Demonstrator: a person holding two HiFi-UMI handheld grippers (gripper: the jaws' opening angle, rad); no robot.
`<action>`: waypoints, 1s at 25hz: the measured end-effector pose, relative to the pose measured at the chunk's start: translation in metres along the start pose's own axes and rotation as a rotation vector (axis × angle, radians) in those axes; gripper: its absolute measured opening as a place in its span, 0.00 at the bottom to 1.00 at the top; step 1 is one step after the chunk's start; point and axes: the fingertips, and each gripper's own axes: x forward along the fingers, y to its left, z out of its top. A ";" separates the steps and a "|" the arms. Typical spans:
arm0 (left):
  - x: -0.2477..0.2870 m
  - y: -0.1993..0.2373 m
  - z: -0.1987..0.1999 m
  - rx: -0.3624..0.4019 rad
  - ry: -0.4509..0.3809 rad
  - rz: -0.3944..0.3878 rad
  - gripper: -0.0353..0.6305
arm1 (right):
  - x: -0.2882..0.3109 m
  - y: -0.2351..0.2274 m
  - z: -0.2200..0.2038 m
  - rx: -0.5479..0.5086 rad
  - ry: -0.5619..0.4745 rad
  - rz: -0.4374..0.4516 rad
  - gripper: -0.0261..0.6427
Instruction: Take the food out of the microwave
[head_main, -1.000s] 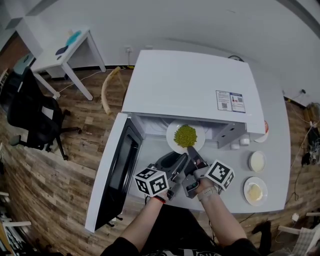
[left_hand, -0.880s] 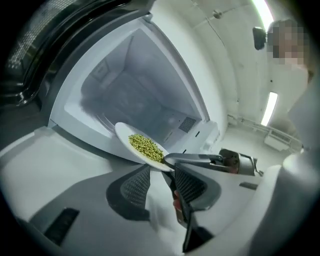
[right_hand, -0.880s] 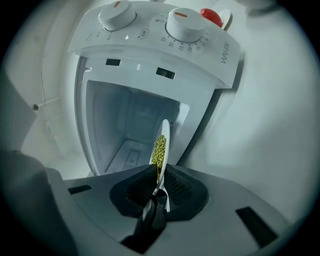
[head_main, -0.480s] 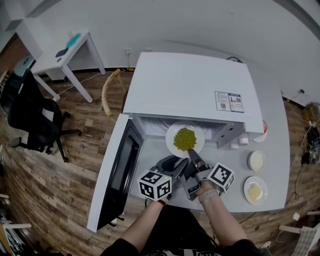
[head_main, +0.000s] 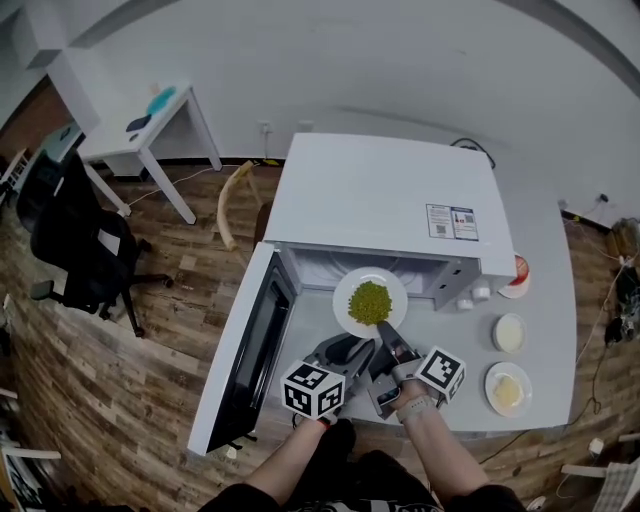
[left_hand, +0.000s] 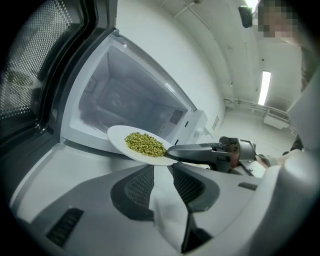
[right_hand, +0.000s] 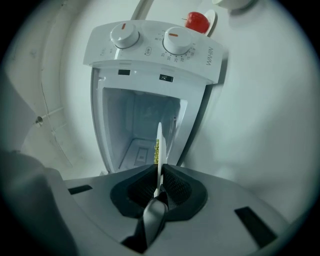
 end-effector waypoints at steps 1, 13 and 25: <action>-0.003 -0.002 0.000 0.006 -0.002 0.001 0.24 | -0.003 0.001 -0.002 0.000 0.003 0.004 0.12; -0.033 -0.060 -0.014 0.040 -0.013 0.025 0.22 | -0.063 0.018 -0.018 0.008 0.028 0.035 0.12; -0.070 -0.110 -0.053 0.046 -0.004 0.061 0.22 | -0.126 0.012 -0.051 0.027 0.069 0.048 0.12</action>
